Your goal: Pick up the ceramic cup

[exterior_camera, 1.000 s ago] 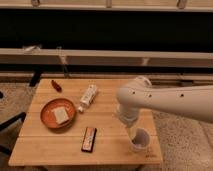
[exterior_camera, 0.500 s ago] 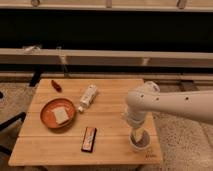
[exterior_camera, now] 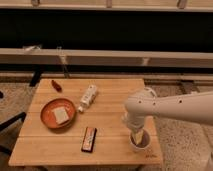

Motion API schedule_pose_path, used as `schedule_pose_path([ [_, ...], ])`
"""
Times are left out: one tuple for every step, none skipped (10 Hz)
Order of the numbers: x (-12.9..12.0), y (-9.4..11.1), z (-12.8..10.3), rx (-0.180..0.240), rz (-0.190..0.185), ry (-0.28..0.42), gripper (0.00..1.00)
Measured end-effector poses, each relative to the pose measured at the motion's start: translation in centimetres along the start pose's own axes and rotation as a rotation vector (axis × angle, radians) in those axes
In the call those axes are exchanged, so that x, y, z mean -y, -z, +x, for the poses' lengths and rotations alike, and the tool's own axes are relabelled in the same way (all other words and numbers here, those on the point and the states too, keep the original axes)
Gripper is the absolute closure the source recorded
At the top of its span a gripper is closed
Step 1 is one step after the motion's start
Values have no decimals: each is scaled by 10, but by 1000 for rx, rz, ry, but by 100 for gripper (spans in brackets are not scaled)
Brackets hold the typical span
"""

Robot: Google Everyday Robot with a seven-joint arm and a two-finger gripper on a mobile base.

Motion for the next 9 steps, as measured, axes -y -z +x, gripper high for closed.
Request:
schedule_pose_path([
  [0,2,0,-7,-11,3,49],
  [-2,5,1,-11,-22,1,59],
  [-3,8,1,-13,-28,-1,66],
  [-3,14,1,-17,-38,-4,79],
  [-3,19,1,-21,-46,-2,89],
  [-1,25,1,-26,-51,2,95],
  [2,34,2,-32,-60,7,100],
  [4,41,4,-38,-68,12,100],
  [7,48,6,-41,-74,17,100],
])
